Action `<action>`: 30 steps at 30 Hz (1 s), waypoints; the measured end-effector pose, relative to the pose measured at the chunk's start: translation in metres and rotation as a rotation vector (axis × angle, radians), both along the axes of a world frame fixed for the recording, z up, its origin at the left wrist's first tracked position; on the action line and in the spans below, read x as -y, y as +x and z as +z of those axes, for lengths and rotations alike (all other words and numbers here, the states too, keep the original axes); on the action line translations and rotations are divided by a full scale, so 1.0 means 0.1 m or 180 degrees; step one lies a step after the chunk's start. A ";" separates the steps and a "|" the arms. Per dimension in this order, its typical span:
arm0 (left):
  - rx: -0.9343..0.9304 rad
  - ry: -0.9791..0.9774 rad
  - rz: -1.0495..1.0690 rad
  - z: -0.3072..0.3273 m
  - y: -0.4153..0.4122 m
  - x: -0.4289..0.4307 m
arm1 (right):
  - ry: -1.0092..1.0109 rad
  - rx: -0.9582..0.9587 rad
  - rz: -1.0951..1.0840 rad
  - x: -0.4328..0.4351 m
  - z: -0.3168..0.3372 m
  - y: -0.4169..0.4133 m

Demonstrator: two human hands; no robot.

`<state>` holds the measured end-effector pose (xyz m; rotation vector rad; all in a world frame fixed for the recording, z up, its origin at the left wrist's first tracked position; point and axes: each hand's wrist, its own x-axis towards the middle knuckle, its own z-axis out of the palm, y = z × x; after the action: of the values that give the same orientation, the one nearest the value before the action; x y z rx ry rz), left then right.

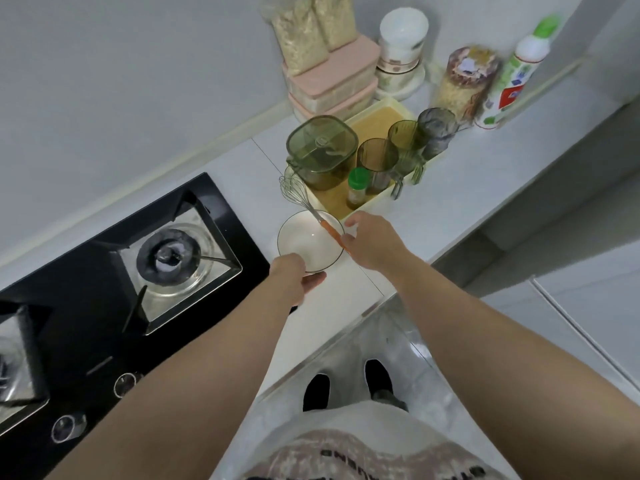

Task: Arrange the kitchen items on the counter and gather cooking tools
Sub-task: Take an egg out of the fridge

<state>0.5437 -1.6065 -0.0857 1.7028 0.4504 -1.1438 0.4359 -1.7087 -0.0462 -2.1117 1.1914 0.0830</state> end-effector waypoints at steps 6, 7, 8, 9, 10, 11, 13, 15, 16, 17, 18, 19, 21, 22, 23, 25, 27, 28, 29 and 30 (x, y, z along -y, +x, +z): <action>-0.0154 0.0059 0.0389 -0.11 0.03 0.03 | 0.0127 -0.0096 0.0192 -0.02 -0.18 0.02; -0.0117 0.0087 0.0395 -0.11 0.02 0.03 | 0.0143 -0.0094 0.0186 -0.02 -0.18 0.02; -0.0093 0.0088 0.0357 -0.11 0.01 0.02 | 0.0134 -0.0082 0.0183 -0.02 -0.20 0.02; -0.0062 0.0075 0.0325 -0.12 0.01 0.02 | 0.0123 -0.0074 0.0193 -0.01 -0.20 0.02; -0.0061 0.0059 0.0315 -0.12 0.01 0.02 | 0.0117 -0.0062 0.0218 -0.01 -0.21 0.02; -0.0058 0.0042 0.0314 -0.11 0.01 0.02 | 0.0110 -0.0059 0.0246 -0.01 -0.21 0.02; -0.0034 -0.0018 0.0270 -0.09 0.01 0.02 | 0.0106 -0.0045 0.0291 0.00 -0.22 0.03; 0.0020 -0.0092 0.0199 -0.05 0.01 0.02 | 0.0128 -0.0023 0.0286 0.00 -0.22 0.02; 0.0050 -0.0149 0.0190 -0.01 0.01 0.02 | 0.0115 -0.0004 0.0292 0.00 -0.22 0.02; 0.0093 -0.0202 0.0180 0.02 0.01 0.00 | 0.0094 0.0024 0.0294 0.01 -0.20 0.02; 0.0122 -0.0262 0.0189 0.06 0.02 -0.01 | 0.0088 0.0067 0.0290 0.01 -0.18 0.01; 0.0144 -0.0304 0.0213 0.11 0.02 -0.03 | 0.0083 0.0127 0.0277 0.01 -0.13 0.01; 0.0133 -0.0397 0.0285 0.19 0.04 -0.08 | 0.0088 0.0250 0.0233 0.03 -0.04 0.03; 0.0095 -0.0449 0.0341 0.22 0.05 -0.10 | 0.0096 0.0318 0.0203 0.03 -0.02 0.04; 0.0057 -0.0503 0.0414 0.27 0.07 -0.13 | 0.0114 0.0436 0.0175 0.04 0.04 0.06; -0.0053 -0.0580 0.0455 0.34 0.08 -0.19 | 0.0325 0.0806 0.0013 0.04 0.14 0.09; -0.0081 -0.0619 0.0442 0.42 0.08 -0.24 | 0.0782 0.1317 -0.0301 0.04 0.30 0.12; -0.0041 -0.0654 0.0459 0.48 0.10 -0.27 | 0.1090 0.1599 -0.0440 0.03 0.41 0.14; -0.0022 -0.0692 0.0488 0.51 0.10 -0.29 | 0.1429 0.1866 -0.0573 0.02 0.49 0.13; 0.0021 -0.0767 0.0515 0.57 0.10 -0.32 | 0.1741 0.2120 -0.0645 0.00 0.57 0.15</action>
<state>0.5541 -1.5742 -0.0286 1.4345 0.4202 -1.0307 0.4509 -1.7086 0.0112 -1.3660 0.8391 -0.3279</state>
